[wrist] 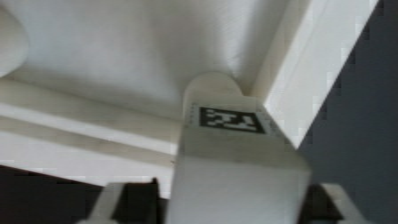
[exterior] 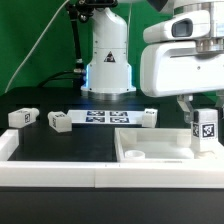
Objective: Assemble one leg
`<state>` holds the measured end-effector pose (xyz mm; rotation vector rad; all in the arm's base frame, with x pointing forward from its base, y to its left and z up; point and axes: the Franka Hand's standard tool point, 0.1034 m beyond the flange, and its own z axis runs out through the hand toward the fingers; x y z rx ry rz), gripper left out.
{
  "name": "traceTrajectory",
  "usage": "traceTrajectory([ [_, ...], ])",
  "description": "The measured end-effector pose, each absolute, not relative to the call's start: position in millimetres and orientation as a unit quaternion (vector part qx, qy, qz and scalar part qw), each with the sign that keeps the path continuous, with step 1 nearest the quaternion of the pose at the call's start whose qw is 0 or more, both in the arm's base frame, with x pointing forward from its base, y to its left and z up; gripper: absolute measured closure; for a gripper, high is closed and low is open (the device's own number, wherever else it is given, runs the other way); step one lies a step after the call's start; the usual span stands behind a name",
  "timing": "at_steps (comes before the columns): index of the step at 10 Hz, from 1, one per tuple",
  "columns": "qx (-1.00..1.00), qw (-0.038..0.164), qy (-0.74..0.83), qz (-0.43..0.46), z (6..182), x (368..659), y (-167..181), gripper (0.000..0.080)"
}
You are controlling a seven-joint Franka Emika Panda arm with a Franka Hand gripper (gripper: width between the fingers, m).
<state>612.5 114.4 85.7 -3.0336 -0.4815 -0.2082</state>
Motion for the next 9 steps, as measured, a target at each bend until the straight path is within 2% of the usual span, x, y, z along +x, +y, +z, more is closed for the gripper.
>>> traceTrajectory([
  [4,-0.987,0.033,-0.143,-0.067,85.4,612.3,115.6,0.0508],
  [9,-0.993,0.042,0.091,-0.056,84.2,614.8,117.5,0.0508],
])
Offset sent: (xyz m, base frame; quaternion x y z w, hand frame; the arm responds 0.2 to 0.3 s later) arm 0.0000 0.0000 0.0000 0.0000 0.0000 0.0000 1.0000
